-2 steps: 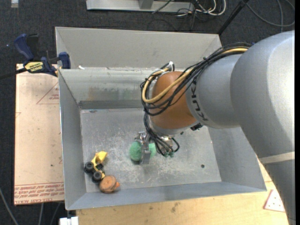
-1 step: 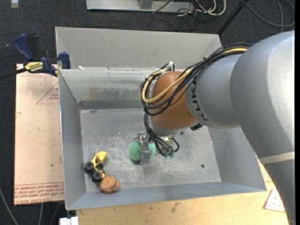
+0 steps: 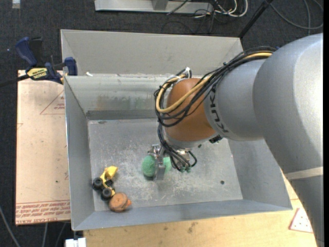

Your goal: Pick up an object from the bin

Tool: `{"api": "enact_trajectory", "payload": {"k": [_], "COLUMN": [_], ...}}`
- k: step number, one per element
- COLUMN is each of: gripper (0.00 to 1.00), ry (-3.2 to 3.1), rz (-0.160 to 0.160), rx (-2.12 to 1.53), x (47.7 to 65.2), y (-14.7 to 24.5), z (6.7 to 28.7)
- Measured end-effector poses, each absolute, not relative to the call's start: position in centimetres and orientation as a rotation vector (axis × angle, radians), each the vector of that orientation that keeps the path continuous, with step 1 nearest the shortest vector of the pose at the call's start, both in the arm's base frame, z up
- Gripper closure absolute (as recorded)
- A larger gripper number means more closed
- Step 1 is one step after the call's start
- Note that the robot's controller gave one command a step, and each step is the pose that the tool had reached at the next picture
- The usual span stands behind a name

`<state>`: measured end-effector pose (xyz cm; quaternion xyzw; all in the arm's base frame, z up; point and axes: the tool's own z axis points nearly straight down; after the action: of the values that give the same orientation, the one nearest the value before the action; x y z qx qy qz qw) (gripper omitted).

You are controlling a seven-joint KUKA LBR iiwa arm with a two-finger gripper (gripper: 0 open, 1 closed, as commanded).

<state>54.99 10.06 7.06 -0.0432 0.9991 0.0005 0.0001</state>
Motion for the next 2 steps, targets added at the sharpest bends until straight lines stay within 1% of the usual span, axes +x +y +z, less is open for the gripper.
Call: {"api": "enact_trajectory", "payload": {"k": [1,2], "gripper": [1.00,1.00], "ry": [3.146,3.147], "rz": [0.000,0.000], "rx": [-0.136,-0.136], "x": [54.8,54.7], "y": [10.0,10.0], "z": [8.0,10.3]}}
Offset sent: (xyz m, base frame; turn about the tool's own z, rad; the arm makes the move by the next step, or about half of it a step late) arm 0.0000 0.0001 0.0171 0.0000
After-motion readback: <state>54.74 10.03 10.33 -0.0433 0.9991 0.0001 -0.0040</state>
